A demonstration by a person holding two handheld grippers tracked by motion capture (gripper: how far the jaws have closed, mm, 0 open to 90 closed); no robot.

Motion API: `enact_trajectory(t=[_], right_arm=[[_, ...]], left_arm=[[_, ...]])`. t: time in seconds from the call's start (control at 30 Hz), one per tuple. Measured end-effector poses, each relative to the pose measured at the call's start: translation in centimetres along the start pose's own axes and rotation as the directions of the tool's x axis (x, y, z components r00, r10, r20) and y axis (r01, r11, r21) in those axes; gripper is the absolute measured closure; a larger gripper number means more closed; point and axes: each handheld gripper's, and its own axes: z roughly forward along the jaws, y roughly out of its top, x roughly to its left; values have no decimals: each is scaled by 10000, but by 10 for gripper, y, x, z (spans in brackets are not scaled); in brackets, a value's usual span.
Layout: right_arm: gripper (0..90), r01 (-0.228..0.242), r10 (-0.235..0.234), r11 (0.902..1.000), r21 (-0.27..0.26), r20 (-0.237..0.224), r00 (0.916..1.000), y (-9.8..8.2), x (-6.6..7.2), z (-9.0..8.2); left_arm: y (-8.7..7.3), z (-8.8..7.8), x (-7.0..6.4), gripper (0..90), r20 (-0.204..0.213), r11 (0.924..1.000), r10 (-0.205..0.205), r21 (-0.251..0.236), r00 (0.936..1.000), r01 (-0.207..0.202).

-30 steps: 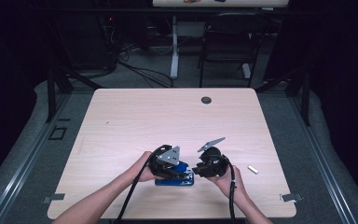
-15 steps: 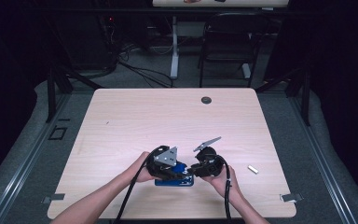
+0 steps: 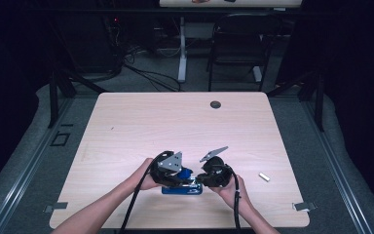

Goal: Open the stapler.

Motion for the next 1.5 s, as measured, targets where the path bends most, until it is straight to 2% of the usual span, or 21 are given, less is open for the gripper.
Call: enact_trajectory(t=[0.67, 0.77, 1.3, 1.5], right_arm=[[844, 188, -193, 9997, 154, 332, 9993, -1, 3, 3], [848, 250, -263, 9994, 255, 511, 9983, -2, 5, 6], [849, 325, -336, 9992, 241, 496, 9982, -2, 5, 6], [850, 361, -372, 9991, 243, 495, 9981, -2, 4, 6]], left_arm=[[0, -7, 2, 658, 82, 10000, -13, 91, 10000, 12], [-1, -8, 2, 658, 98, 9999, -57, 121, 9999, 55], [-1, -10, 0, 659, -4, 9999, -31, 117, 10000, 31], [-5, -18, 2, 659, 31, 9999, -151, 57, 9999, 151]])
